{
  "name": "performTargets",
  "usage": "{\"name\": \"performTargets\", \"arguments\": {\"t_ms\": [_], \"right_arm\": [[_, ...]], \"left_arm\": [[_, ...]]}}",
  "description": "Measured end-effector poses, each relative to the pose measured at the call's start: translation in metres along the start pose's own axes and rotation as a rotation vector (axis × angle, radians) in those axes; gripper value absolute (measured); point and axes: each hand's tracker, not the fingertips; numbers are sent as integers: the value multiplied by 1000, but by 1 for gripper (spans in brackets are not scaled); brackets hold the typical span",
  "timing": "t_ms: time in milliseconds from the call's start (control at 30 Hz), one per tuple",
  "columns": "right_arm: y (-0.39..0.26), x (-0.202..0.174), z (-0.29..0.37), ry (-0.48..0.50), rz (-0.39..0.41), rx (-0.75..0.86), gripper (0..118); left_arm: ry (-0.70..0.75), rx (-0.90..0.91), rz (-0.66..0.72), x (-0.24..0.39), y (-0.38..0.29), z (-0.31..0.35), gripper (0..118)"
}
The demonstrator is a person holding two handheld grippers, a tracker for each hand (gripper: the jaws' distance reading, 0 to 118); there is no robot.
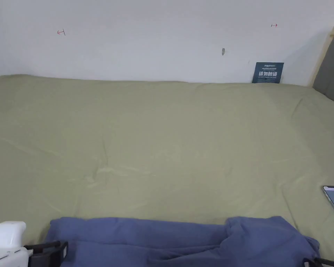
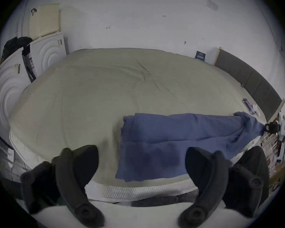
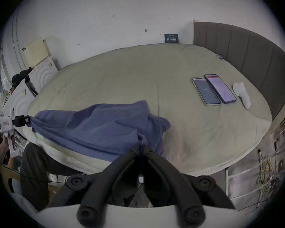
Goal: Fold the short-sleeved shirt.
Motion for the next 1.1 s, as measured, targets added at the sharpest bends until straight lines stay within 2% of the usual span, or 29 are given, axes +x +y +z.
{"name": "performTargets", "arguments": {"t_ms": [33, 100, 167, 200, 233, 267, 300, 333, 367, 467, 600, 800, 933, 1000, 1033, 1067, 1100], "right_arm": [[1, -1, 3, 7, -5, 28, 117], [10, -5, 17, -14, -21, 73, 109], [17, -10, 24, -25, -20, 111, 113], [14, -21, 26, -36, -20, 133, 113], [16, -27, 31, -36, -22, 145, 107], [17, -32, 36, -49, -31, 175, 84], [19, -39, 42, -62, -29, 211, 40], [25, -53, 51, -87, -15, 238, 0], [20, -62, 55, -158, -13, 279, 0], [26, -72, 67, -111, 4, 299, 0], [36, -91, 84, -155, 57, 381, 0], [42, -115, 109, -180, 68, 493, 0], [35, -109, 108, -174, 54, 509, 0], [32, -111, 104, -175, 59, 495, 0], [32, -110, 101, -180, 63, 486, 0], [32, -108, 98, -180, 59, 481, 0], [32, -106, 95, -179, 52, 472, 0]], "left_arm": [[12, 7, 21, -1, 3, 4, 111], [36, 7, 36, -1, 10, 12, 110], [53, 7, 36, 8, 18, 23, 109], [79, 16, 29, 10, 22, 28, 103], [88, 36, 25, 12, 26, 33, 76], [92, 34, 33, 12, 28, 35, 37], [79, 45, 47, 10, 30, 35, 0], [86, 64, 64, 11, 33, 36, 0], [71, 55, 66, 8, 36, 35, 0], [31, 42, 85, 10, 44, 38, 0], [-44, -62, 98, -8, 65, 27, 0], [-268, -282, 258, -52, 88, -18, 0], [-375, -395, 283, -64, 84, -46, 0], [-423, -419, 349, -71, 81, -58, 1], [-438, -415, 351, -73, 79, -61, 15], [-450, -410, 352, -75, 77, -65, 46], [-465, -424, 364, -74, 74, -68, 83]]}}
